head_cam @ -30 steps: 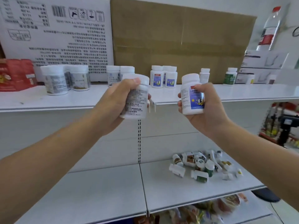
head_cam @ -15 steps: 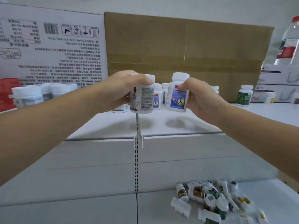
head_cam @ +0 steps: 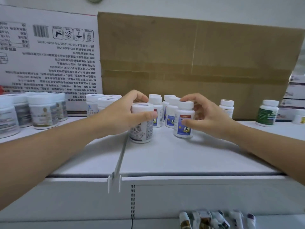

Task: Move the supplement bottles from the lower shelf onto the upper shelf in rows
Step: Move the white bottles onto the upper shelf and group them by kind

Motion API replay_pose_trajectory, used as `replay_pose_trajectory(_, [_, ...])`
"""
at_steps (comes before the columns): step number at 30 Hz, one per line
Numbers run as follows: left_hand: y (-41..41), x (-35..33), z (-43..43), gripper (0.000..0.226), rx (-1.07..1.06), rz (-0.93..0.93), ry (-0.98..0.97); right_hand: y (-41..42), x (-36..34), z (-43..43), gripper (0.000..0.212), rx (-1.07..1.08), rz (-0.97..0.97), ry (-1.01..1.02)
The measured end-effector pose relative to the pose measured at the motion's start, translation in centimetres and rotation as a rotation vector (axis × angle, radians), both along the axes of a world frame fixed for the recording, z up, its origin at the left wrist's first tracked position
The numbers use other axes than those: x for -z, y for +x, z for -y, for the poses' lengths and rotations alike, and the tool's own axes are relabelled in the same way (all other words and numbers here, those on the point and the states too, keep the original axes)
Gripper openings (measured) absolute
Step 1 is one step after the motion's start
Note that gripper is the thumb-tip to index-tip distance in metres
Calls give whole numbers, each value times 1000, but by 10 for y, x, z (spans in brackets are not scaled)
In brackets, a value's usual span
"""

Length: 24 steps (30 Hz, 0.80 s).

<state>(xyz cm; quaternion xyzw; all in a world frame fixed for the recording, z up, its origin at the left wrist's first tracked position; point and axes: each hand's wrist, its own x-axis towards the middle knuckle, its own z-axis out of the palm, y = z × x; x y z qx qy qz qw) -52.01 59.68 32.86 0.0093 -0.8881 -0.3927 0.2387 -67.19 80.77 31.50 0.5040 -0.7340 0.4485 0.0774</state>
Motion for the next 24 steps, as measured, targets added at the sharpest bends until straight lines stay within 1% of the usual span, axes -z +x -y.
replay_pose_trajectory(2, [0,0,5,49,5,34,4,-3,4,-2,58,12,-62,-7])
replay_pose_trajectory(5, [6,-1,9,39,41,13,37,-6,9,-6,67,-14,-119,-9])
replay_pose_trajectory(8, [11,-2,11,31,51,-18,-12,-6,10,-3,66,-12,-114,-25])
replay_pose_trajectory(10, [12,-2,12,32,53,-28,-22,-4,9,0,63,25,-131,-30])
replay_pose_trajectory(12, [12,-3,11,33,34,-29,-38,-4,9,2,62,84,-202,-15])
replay_pose_trajectory(14, [14,-4,9,34,19,-25,-44,-4,10,2,64,132,-278,6])
replay_pose_trajectory(17, [18,-8,7,42,-9,-7,-82,-1,6,-1,69,201,-401,24])
replay_pose_trajectory(19, [24,-19,8,46,-28,24,-138,4,-3,-2,55,195,-537,10])
replay_pose_trajectory(21, [35,-33,11,46,-50,51,-201,15,-14,1,35,145,-634,64])
replay_pose_trajectory(22, [41,-40,15,46,-67,53,-218,23,-19,4,30,115,-643,130])
replay_pose_trajectory(24, [56,-48,27,49,-103,41,-244,39,-26,12,27,63,-592,268])
